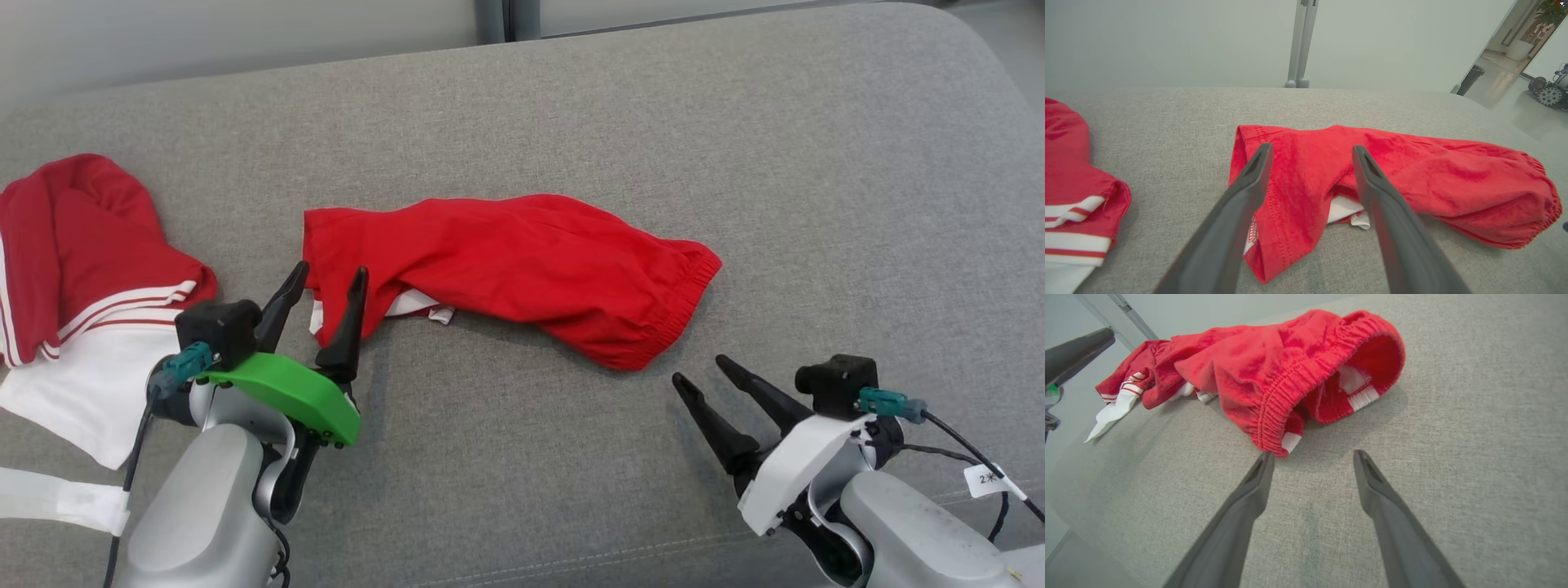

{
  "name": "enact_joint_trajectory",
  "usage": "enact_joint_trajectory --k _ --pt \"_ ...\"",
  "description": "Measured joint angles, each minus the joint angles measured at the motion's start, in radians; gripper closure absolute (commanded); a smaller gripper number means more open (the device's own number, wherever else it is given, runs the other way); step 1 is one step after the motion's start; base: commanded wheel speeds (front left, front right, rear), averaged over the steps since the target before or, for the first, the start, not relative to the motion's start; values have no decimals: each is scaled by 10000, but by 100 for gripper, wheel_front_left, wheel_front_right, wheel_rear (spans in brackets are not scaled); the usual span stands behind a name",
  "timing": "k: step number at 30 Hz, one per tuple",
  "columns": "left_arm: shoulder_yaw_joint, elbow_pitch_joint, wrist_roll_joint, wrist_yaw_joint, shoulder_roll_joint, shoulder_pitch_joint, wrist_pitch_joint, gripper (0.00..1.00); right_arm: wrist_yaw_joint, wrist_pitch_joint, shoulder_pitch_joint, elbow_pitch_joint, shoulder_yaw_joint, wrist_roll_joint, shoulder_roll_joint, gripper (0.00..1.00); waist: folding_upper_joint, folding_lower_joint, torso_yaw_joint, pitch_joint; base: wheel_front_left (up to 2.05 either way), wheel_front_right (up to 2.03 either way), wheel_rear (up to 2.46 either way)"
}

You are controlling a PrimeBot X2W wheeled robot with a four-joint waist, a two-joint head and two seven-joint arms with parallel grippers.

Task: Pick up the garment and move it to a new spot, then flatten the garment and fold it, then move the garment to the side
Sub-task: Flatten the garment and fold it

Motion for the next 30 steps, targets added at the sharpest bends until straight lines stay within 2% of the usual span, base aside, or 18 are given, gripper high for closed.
enact_joint_trajectory --k 9,16,25,26,28,30 --pt "31 -155 286 0 -73 3 2 0 6 -71 -755 199 800 -792 232 0 0 0 237 399 0 0 0" --pt "-2 -107 339 -33 -142 24 0 0 12 -71 -1082 779 953 -1120 270 0 0 0 452 641 0 0 0" --pt "-326 807 337 -82 -159 52 50 0 13 -75 -1616 1156 1499 -1181 752 0 0 0 529 883 0 0 0" --pt "-324 886 332 -86 -169 52 102 0 13 -75 -1636 1191 1528 -1181 782 47 0 1 526 894 0 0 0" --pt "-345 1068 311 -90 -209 51 236 0 13 -77 -1655 1254 1584 -1181 846 64 0 0 517 915 0 0 0" --pt "-362 1248 307 -107 -276 51 328 0 13 -81 -1694 1294 1615 -1181 863 91 0 0 505 930 0 0 0"
